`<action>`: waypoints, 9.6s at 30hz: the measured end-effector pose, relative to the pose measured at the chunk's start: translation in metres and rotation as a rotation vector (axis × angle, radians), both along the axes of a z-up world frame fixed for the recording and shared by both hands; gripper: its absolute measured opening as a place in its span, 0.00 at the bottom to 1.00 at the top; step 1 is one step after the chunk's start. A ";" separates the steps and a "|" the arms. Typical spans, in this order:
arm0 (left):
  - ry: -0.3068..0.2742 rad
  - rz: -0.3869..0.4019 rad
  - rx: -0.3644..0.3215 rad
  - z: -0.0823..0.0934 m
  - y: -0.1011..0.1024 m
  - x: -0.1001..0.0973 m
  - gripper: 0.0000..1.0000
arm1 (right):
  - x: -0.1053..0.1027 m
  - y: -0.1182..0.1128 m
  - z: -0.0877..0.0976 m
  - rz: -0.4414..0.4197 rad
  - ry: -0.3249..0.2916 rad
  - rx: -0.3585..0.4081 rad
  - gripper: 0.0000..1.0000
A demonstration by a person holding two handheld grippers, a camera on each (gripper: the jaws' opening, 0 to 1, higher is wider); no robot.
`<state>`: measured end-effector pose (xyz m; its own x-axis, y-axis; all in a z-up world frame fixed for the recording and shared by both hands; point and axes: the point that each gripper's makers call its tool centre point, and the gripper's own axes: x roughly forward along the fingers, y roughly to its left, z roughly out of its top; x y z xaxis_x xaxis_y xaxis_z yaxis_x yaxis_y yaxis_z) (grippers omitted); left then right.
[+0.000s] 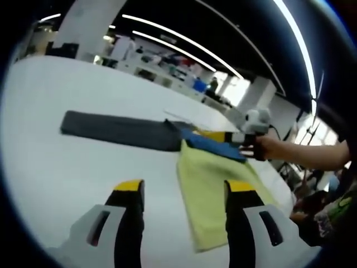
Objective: Fold the garment on the visible template until the final outline fits inside the template.
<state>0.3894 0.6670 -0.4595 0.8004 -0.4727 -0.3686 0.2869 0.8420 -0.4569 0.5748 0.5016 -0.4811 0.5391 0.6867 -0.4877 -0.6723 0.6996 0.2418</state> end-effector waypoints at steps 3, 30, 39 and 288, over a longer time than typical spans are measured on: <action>-0.003 -0.010 0.002 0.002 -0.003 0.002 0.54 | -0.003 -0.009 0.006 -0.005 -0.014 -0.001 0.82; 0.000 -0.088 0.014 0.006 -0.021 0.008 0.54 | -0.059 -0.122 0.019 -0.151 -0.042 0.002 0.98; -0.006 -0.102 0.017 0.008 -0.025 0.016 0.54 | -0.074 -0.160 0.024 -0.215 -0.052 0.019 1.00; 0.039 -0.520 -0.175 -0.033 -0.362 0.175 0.41 | -0.165 -0.256 -0.015 -0.396 0.036 0.241 0.92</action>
